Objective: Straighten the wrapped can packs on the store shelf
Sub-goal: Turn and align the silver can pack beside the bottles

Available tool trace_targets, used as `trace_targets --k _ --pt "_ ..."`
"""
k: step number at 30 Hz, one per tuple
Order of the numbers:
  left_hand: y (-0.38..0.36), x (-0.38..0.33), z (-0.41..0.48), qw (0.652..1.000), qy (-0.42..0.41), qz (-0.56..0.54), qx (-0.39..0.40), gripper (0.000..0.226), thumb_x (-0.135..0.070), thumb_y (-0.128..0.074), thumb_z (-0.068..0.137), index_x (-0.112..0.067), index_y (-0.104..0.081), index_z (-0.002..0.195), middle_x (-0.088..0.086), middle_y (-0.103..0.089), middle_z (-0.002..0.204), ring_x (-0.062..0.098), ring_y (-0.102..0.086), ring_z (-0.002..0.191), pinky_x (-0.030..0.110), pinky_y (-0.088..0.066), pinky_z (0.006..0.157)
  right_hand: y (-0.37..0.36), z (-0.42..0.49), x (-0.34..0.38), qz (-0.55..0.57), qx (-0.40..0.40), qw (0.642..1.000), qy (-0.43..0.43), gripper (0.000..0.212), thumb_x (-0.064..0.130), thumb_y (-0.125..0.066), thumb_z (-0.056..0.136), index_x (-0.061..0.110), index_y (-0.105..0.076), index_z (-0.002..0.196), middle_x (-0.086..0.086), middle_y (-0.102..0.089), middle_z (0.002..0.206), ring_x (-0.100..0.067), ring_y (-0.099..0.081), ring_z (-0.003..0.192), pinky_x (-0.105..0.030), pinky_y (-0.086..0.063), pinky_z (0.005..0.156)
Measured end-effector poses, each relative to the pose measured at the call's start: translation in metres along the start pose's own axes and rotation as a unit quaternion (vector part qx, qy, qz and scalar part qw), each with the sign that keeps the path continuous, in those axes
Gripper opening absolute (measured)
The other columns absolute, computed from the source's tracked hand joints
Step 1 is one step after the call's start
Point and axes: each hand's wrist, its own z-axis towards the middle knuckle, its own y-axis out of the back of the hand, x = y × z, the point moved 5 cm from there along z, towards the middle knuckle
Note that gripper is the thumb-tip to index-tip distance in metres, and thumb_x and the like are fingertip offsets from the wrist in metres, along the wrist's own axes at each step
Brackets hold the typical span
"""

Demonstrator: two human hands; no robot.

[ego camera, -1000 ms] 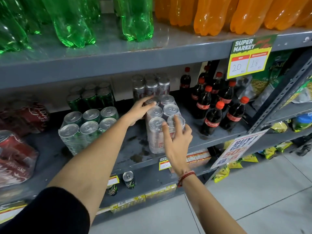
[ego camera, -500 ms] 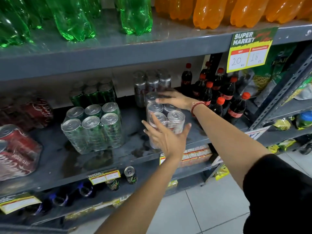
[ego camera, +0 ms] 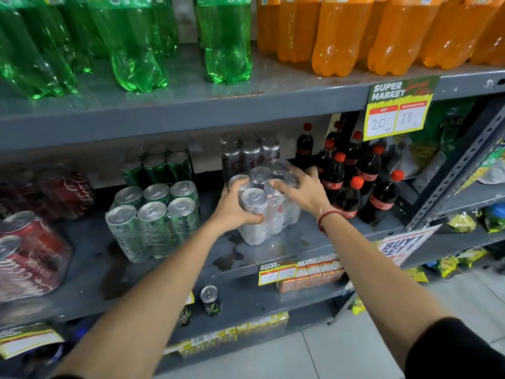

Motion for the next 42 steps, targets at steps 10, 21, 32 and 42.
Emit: trace_targets --k 10,21,32,42 --pt "0.016 -0.005 0.019 0.993 0.028 0.095 0.072 0.11 -0.01 -0.085 0.06 -0.031 -0.022 0.148 0.008 -0.034 0.152 0.026 -0.032 0.138 0.032 -0.032 0.108 -0.009 -0.002 0.006 -0.002 0.033 0.999 -0.033 0.077 0.067 -0.059 0.077 0.033 -0.038 0.143 -0.018 -0.052 0.127 -0.036 -0.046 0.124 -0.039 -0.038 0.102" --pt "0.005 -0.006 -0.01 0.994 0.03 0.093 0.056 0.11 -0.016 -0.083 0.057 -0.041 -0.022 0.145 0.009 -0.032 0.149 0.029 -0.035 0.134 0.038 -0.04 0.104 0.001 -0.031 0.004 -0.035 0.019 0.998 -0.038 0.082 0.07 -0.059 0.075 0.031 -0.038 0.144 -0.017 -0.052 0.132 -0.036 -0.048 0.125 -0.04 -0.04 0.102" --pt "-0.004 -0.016 -0.047 0.993 0.005 0.101 0.056 0.107 -0.015 -0.08 0.063 -0.037 -0.018 0.147 0.013 -0.022 0.153 0.03 -0.023 0.14 0.036 -0.034 0.103 0.003 -0.061 -0.01 -0.005 0.01 0.999 -0.042 0.083 0.076 -0.057 0.07 0.038 -0.039 0.142 -0.009 -0.054 0.131 -0.031 -0.051 0.121 -0.041 -0.043 0.102" --pt "-0.005 -0.017 -0.049 0.994 0.009 0.09 0.054 0.109 -0.013 -0.081 0.061 -0.036 -0.019 0.147 0.012 -0.022 0.153 0.03 -0.024 0.139 0.036 -0.032 0.105 0.001 -0.063 -0.01 -0.001 -0.003 0.999 -0.047 0.081 0.072 -0.059 0.073 0.037 -0.039 0.142 -0.01 -0.053 0.13 -0.031 -0.052 0.12 -0.042 -0.043 0.101"
